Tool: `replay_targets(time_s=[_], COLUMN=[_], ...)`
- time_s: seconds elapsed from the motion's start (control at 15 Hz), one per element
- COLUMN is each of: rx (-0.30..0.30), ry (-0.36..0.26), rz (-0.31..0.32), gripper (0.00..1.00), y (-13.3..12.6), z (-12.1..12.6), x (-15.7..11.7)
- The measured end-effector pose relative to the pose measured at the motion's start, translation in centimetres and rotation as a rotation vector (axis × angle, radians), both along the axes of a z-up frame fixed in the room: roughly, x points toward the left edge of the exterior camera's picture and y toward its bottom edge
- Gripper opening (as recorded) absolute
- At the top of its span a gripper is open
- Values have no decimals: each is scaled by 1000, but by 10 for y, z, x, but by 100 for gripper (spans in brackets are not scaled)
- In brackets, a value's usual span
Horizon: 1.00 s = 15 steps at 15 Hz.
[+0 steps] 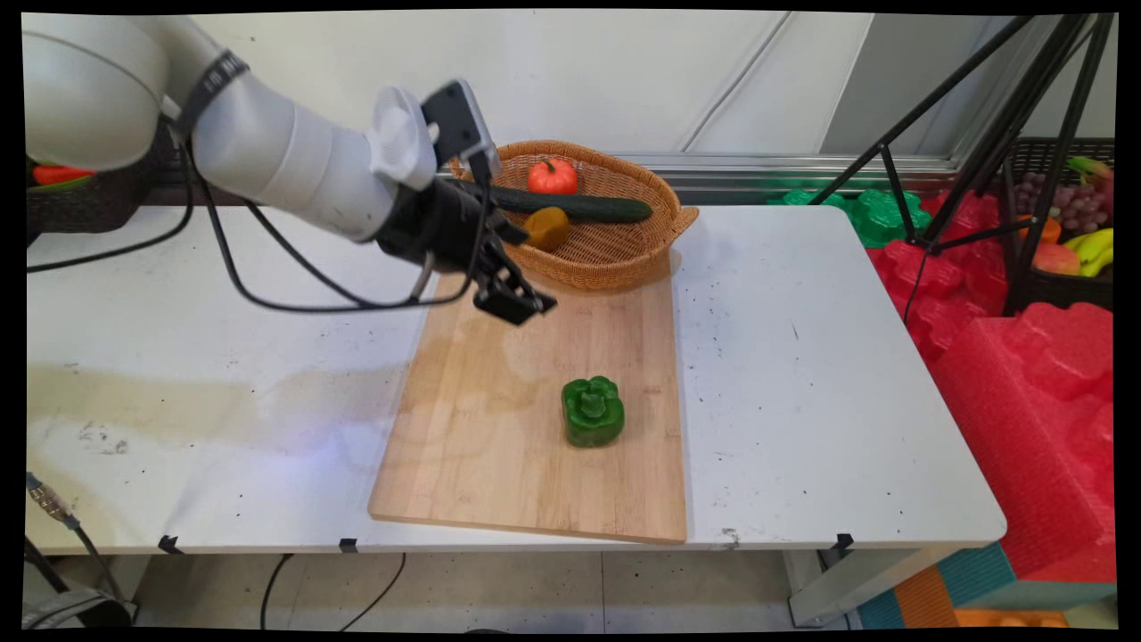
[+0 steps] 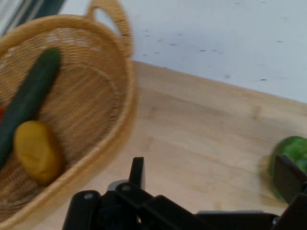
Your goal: Pick up the potato from the vegetable basket
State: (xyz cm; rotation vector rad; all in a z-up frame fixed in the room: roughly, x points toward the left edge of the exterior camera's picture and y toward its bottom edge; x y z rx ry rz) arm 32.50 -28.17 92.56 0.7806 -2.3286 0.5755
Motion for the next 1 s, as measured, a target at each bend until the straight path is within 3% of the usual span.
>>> replay_targets(time_s=[0.4, 1.0], rx=[-29, 3], ry=[-15, -67], rz=[138, 286], gripper=[100, 100], y=[-46, -132], z=[7, -15], x=[18, 6])
